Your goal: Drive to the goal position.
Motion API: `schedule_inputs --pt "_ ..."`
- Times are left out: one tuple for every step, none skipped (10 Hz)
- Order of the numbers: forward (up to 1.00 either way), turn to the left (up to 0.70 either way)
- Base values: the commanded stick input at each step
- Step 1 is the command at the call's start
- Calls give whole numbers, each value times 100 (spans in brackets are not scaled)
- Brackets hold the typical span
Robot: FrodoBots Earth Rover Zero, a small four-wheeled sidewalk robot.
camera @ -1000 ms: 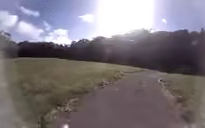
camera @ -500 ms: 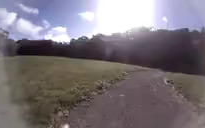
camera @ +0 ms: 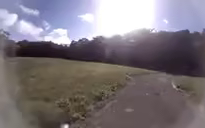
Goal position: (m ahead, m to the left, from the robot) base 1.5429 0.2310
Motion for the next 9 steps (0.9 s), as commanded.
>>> schedule_inputs --pt "100 -37" --pt "100 -37" --pt "100 -37" --pt "100 -37" --pt "100 -37" --pt "100 -37" --pt "100 -37" --pt "100 -37" --pt "100 -37"
